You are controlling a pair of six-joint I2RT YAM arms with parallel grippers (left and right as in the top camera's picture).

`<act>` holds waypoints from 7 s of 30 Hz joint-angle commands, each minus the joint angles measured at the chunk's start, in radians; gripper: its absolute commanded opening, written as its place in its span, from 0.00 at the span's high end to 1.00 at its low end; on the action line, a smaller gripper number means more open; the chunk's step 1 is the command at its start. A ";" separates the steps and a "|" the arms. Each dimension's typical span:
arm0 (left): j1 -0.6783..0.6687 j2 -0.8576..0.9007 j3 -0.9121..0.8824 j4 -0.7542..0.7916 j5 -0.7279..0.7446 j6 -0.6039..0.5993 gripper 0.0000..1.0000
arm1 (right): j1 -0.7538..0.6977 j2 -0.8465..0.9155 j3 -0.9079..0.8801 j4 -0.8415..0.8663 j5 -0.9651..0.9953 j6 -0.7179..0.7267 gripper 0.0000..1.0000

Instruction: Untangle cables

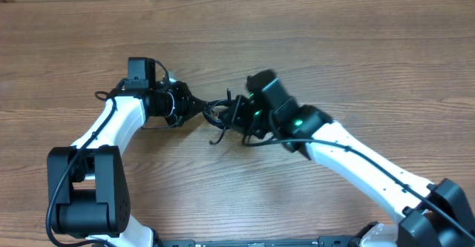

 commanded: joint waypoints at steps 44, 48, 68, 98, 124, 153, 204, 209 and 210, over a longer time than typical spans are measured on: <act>-0.001 0.001 0.010 -0.081 0.439 0.986 0.93 | 0.126 0.015 0.016 -0.249 0.347 -0.354 0.74; -0.001 0.001 0.010 -0.081 0.438 0.999 0.93 | 0.074 -0.006 0.050 -0.308 0.255 -0.410 0.55; -0.001 0.001 0.010 -0.194 0.549 1.333 0.96 | -0.284 -0.050 0.101 -0.454 -0.013 -0.714 0.13; 0.023 0.001 0.010 -0.243 0.668 1.371 0.96 | -0.315 0.262 0.083 -0.196 -0.429 -1.036 0.18; -0.018 0.001 0.010 -0.246 0.753 1.371 0.96 | -0.463 0.281 0.083 -0.085 -0.494 -0.989 0.21; -0.034 0.001 0.010 -0.246 0.767 1.374 0.96 | -0.283 0.286 0.083 -0.297 -0.635 -1.139 0.21; -0.214 0.002 0.010 0.026 -0.271 0.495 0.43 | -0.284 0.286 0.083 -0.244 0.217 -0.587 0.18; -0.318 0.002 0.010 0.045 -0.514 0.309 0.46 | -0.284 0.286 0.083 -0.244 0.217 -0.587 0.17; -0.336 0.002 0.010 0.047 -0.534 0.288 0.46 | -0.284 0.286 0.083 -0.244 0.217 -0.587 0.17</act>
